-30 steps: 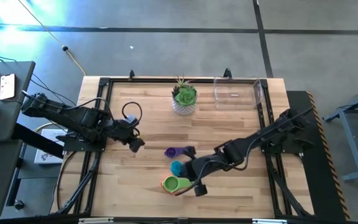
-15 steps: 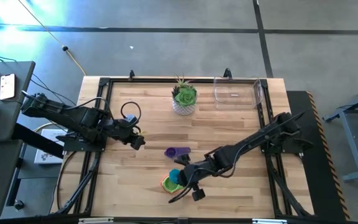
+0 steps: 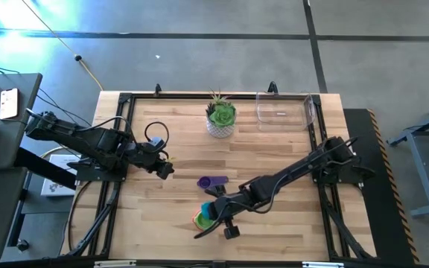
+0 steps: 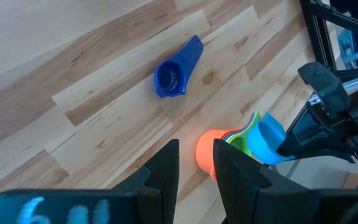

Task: Nest measuring cups in basket
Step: Stack the light blue measuring cup on top of the green measuring cup

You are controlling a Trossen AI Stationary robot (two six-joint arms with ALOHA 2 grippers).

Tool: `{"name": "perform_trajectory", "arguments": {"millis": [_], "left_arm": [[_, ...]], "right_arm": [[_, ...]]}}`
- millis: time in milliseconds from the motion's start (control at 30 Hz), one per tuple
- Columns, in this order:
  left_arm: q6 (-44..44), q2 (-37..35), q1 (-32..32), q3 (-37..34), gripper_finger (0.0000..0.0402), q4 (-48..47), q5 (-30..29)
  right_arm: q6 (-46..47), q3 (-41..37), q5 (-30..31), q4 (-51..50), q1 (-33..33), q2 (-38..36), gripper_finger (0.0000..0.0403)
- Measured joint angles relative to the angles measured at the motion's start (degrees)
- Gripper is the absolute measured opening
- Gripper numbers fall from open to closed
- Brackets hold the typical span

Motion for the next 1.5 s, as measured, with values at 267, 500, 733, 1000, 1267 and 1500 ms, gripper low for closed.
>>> {"name": "perform_trajectory", "arguments": {"millis": [267, 500, 733, 1000, 1267, 1500], "left_arm": [[0.07, 0.00, 0.00, 0.00, 0.0090, 0.00, -0.09], [0.40, -0.01, 0.00, -0.02, 0.0090, -0.21, -0.18], [1.13, 0.00, 0.00, -0.02, 0.0090, -0.22, -0.16], [1.14, 0.00, -0.01, -0.02, 0.0090, -0.21, -0.15], [1.12, 0.00, 0.00, -0.02, 0.0090, -0.19, -0.12], [1.11, 0.00, -0.01, -0.02, 0.0090, -0.18, -0.11]], "right_arm": [[-1.45, -0.07, -0.81, 1.01, 0.44, 1.33, 0.0000], [-1.14, -0.07, -0.43, 1.22, 0.44, 1.36, 0.0001], [-0.11, -0.07, -1.33, 1.65, 0.44, 1.36, 0.0011], [-0.35, -0.07, -3.39, 2.80, 0.46, 1.74, 0.0013], [-1.20, -0.07, -4.52, 3.19, 0.44, 2.12, 0.0014], [-1.11, -0.07, -4.48, 3.33, 0.44, 2.12, 0.0036]]}}
